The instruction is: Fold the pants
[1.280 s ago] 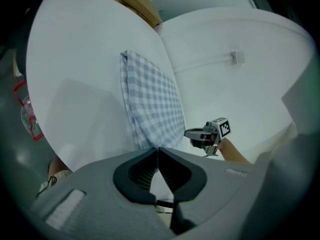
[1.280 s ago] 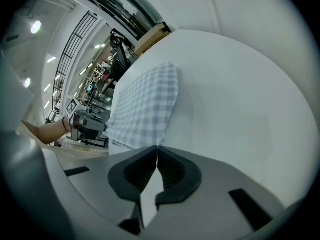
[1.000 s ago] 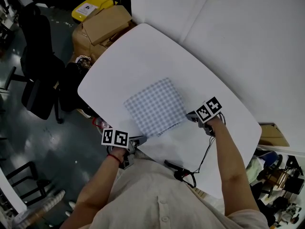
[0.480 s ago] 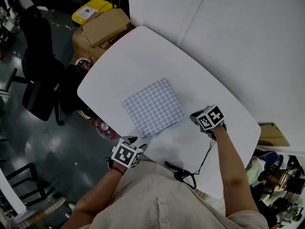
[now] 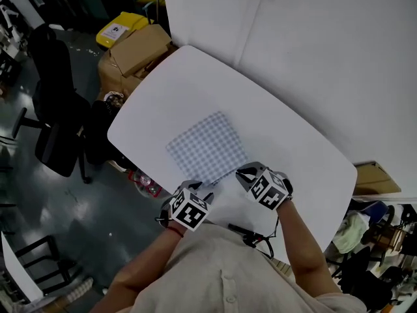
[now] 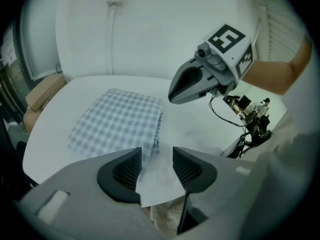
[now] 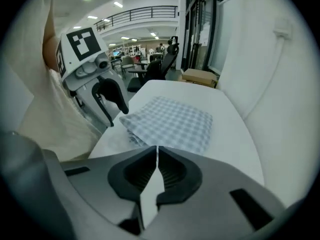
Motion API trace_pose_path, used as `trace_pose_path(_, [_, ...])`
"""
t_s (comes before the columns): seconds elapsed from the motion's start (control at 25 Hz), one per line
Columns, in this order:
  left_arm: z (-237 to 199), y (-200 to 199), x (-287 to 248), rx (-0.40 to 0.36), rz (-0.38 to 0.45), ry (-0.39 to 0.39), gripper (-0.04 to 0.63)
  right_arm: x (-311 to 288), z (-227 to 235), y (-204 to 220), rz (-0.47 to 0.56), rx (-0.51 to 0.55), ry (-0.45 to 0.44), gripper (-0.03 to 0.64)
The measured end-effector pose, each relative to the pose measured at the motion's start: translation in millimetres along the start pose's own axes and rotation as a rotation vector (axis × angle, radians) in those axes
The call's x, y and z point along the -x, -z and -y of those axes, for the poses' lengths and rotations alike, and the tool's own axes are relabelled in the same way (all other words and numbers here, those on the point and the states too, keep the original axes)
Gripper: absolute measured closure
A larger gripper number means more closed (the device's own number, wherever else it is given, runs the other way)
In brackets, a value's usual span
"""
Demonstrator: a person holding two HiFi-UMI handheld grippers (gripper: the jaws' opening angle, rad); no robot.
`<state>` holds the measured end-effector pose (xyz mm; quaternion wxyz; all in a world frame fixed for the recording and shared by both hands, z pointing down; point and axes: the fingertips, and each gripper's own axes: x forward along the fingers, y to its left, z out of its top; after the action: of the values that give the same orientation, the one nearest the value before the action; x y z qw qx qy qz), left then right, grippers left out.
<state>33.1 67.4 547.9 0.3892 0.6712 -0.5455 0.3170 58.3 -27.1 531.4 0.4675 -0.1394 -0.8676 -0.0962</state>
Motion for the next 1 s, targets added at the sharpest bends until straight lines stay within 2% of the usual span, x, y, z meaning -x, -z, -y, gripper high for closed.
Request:
trace_pose_path(0.16, [19.5, -7.8, 5.7, -0.024, 0.079, 0.037, 0.452, 13.5, -33.6, -11.2, 0.149, -0.189, -0.003, 0.595])
trace_pose_path(0.28, [39.3, -14.1, 8.3, -0.046, 0.125, 0.077, 0.508, 26.7, -56.8, -13.1, 0.225, -0.269, -0.007, 0.595])
trace_pose_path(0.48, [74.8, -14.5, 9.9, -0.120, 0.140, 0.153, 0.548, 39.3, -91.9, -3.4, 0.274, -0.335, -0.035, 0.595])
trace_pose_path(0.6, [88.5, -9.7, 12.4, -0.113, 0.140, 0.184, 0.552, 45.4, -102.9, 5.6, 0.284, -0.368, -0.035, 0.598])
trace_pose_path(1.0, [110.0, -1.1, 33.2, -0.099, 0.155, 0.165, 0.552, 77.9, -108.1, 24.3, 0.322, -0.381, 0.033, 0.601])
